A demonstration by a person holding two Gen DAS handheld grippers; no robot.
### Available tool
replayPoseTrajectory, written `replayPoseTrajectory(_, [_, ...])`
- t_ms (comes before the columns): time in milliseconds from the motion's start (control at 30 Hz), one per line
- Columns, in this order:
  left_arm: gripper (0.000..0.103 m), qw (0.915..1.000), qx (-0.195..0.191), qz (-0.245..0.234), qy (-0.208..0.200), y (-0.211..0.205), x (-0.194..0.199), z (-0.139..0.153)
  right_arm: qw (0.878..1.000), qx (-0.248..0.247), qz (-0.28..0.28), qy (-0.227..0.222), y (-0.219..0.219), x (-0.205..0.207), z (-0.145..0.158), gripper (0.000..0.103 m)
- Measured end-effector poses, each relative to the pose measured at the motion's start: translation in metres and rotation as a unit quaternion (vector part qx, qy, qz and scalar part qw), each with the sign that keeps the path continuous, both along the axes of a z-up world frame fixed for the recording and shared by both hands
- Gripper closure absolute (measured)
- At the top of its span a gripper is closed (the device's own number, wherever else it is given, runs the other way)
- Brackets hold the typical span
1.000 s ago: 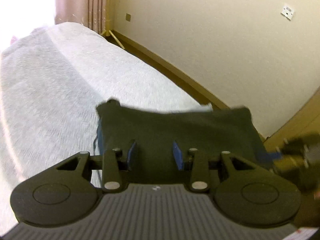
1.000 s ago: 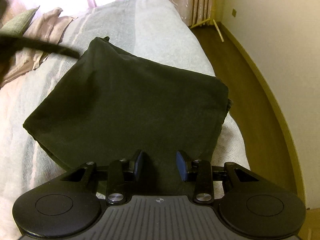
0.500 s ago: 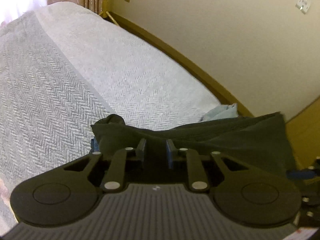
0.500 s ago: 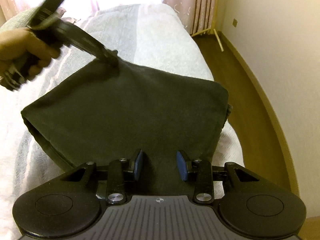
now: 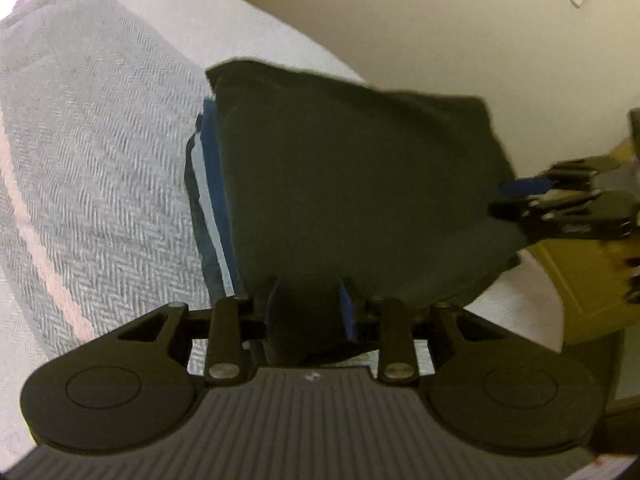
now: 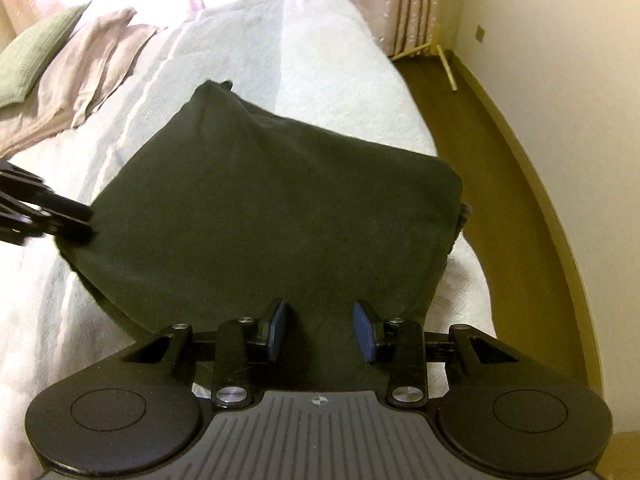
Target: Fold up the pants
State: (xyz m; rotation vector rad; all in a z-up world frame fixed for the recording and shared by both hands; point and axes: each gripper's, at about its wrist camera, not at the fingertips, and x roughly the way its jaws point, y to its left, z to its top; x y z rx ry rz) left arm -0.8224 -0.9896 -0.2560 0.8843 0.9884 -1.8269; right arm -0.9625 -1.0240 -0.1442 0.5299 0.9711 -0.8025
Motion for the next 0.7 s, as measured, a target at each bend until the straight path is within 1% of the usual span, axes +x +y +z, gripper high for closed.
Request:
replayPoseTrajectory(67, [0.076,0.9999,0.0,0.016,0.004,0.001,0.002,-0.001,1.0,0.0,-0.004,-0.004,0.001,-0.002,0.007,0.068])
replayPoseTrajectory(167, [0.076,0.9998,-0.007,0.012,-0.012,0.001,0.001,0.002,0.999,-0.013,-0.038,-0.029,0.016,-0.01,0.026,0.068])
replayPoseTrajectory(200, [0.076,0.9998,-0.008,0.012,-0.013,0.003,0.001,0.002,0.998,-0.01,-0.044,-0.032,0.022,-0.014,0.025,0.068])
replayPoseTrajectory(267, [0.075,0.9998,-0.008,0.01,-0.016,0.005,-0.001,-0.003,0.998,-0.001,-0.047,-0.029,0.03,-0.016,0.014,0.068])
replayPoseTrajectory(367, [0.074,0.9995,-0.008,-0.002,-0.032,0.008,-0.006,-0.011,0.999,0.003,-0.041,-0.012,0.035,-0.014,-0.003,0.068])
replayPoseTrajectory(433, [0.074,0.9993,-0.009,0.008,-0.035,0.012,-0.007,-0.01,0.999,-0.002,-0.034,-0.008,0.036,-0.013,-0.007,0.068])
replayPoseTrajectory(500, [0.074,0.9989,-0.01,0.018,-0.043,0.014,-0.011,-0.005,0.999,0.002,-0.032,-0.01,0.034,-0.015,0.0,0.067])
replayPoseTrajectory(600, [0.075,0.9975,-0.014,0.035,-0.06,0.015,-0.016,0.007,0.999,0.002,-0.044,-0.025,0.034,-0.021,0.016,0.067])
replayPoseTrajectory(633, [0.075,0.9971,-0.016,0.039,-0.062,0.015,-0.016,0.009,0.998,-0.006,-0.056,-0.034,0.037,-0.025,0.026,0.067])
replayPoseTrajectory(700, [0.075,0.997,-0.023,0.044,-0.06,0.018,-0.019,0.02,0.997,-0.008,-0.063,-0.041,0.044,-0.03,0.031,0.067])
